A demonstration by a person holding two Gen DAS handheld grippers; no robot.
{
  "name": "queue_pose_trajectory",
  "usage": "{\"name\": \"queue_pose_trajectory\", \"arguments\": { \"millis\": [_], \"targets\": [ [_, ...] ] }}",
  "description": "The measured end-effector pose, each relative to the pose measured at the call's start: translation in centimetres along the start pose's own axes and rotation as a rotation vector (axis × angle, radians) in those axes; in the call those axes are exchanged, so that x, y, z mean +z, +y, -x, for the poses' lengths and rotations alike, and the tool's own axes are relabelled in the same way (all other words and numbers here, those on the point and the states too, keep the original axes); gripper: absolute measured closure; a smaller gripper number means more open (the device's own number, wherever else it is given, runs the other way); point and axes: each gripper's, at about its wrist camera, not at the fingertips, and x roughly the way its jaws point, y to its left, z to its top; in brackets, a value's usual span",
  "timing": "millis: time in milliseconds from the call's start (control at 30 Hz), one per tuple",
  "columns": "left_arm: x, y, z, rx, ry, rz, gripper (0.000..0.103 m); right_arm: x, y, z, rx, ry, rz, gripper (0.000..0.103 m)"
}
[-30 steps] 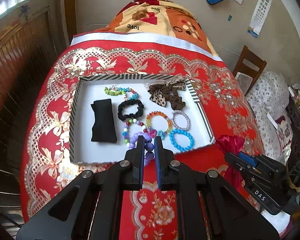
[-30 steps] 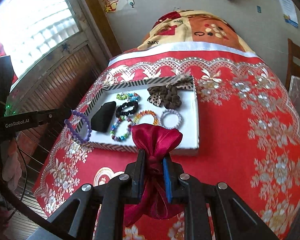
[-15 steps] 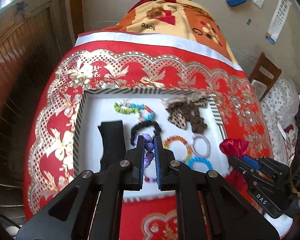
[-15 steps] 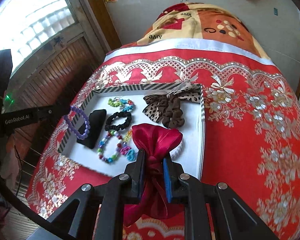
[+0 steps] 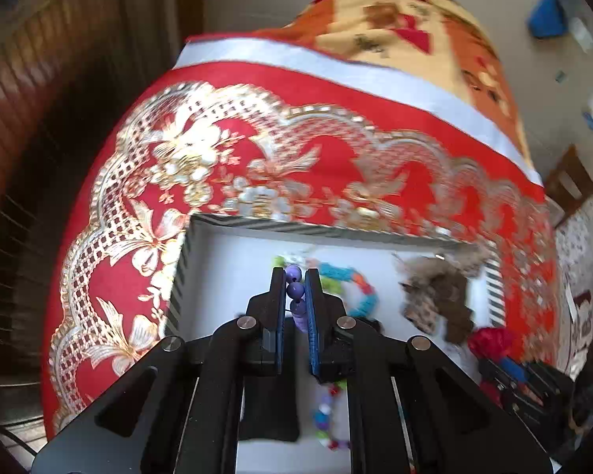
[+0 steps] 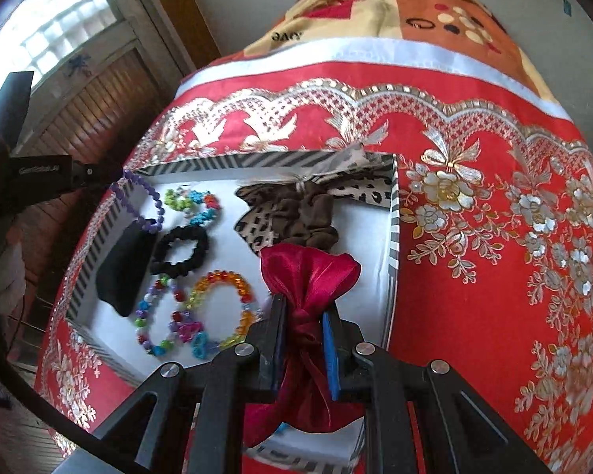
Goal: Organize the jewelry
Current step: 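Carry purple bracelet into the box with left while right carries red bow there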
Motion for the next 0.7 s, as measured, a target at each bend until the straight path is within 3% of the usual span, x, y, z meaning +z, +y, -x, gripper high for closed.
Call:
{"name": "queue_pose_trajectory", "arguments": {
  "millis": [300,500,567,633,667,700],
  "targets": [
    [0.6,2.9,-2.9,0.083,0.029,0.068,0.095,0.5,-0.7,-2.6,-0.022,0.024,0.018,0.087],
    [0.0,3.0,-3.8,0.073,0.050,0.078,0.093,0.6,-1.1,-3.3,-0.018,0.018,0.012,0.087],
    [-0.2,2.8,-3.8,0.062,0.057,0.080,0.078,0.6,-1.0,-3.3,-0.024,0.016,0.019,0.084],
    [-0.5,2.7,-3.5,0.044,0.053,0.086,0.066,0.7,-1.0,-3.2,-0.017,0.013,0.015,0.075],
    [-0.6,2.6,-3.3,0.045,0.046,0.084,0.065,0.6,-0.9,-2.9,-0.011,0.005,0.007,0.067],
    [-0.8,2.5,-3.1,0.051,0.041,0.078,0.065,0.6,-0.9,-2.6,-0.003,-0.004,-0.002,0.066]
  ]
}}
